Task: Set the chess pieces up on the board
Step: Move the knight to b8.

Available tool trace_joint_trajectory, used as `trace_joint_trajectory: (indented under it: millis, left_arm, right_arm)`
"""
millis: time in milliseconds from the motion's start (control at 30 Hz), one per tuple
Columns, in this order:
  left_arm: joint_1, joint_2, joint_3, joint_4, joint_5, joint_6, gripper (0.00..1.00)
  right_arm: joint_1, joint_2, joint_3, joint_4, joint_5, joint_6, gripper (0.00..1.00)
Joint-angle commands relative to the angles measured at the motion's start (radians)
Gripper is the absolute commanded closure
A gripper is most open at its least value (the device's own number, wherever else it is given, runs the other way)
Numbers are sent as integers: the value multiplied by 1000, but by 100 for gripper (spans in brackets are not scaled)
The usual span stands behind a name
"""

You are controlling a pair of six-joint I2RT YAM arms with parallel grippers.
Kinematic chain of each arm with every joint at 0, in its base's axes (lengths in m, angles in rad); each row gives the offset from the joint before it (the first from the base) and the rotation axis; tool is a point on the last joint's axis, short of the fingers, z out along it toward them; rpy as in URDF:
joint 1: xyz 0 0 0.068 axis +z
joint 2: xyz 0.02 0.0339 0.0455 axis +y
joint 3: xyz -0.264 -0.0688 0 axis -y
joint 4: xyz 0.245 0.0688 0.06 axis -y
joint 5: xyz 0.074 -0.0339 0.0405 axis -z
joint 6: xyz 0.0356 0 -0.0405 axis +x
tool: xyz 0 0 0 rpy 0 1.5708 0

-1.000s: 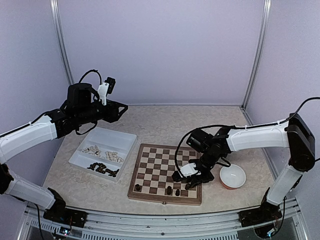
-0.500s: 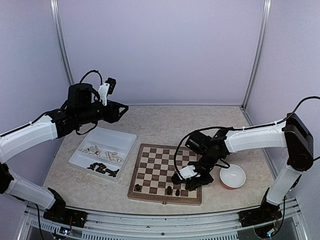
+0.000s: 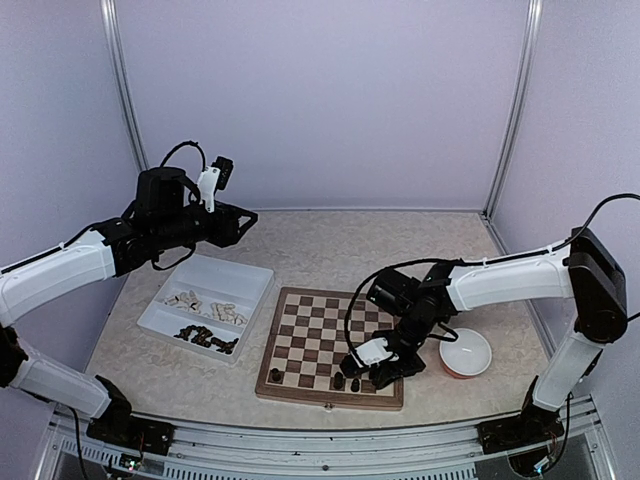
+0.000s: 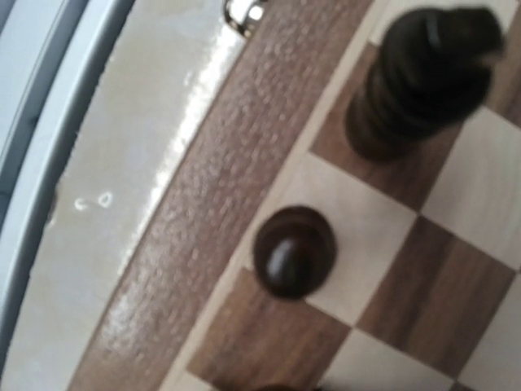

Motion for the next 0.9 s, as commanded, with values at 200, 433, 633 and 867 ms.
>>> trace_joint_trajectory:
  millis: [200,433,633,867]
  left_arm:
    - [-7,12,23,0,14,2,53]
    - [-6,14,23,-1,19,0,53]
    - [-7,15,23,-1,22,1,53]
    - [-7,14,25,0,26,0,53]
  right_arm:
    - [15,3,-15,11,29,14,72]
    - [-11,-20,-28,5,52,14,71]
    - [-23,-21,-31,0,60,14,72]
    - [-30,-14,-33,-9,50,14,74]
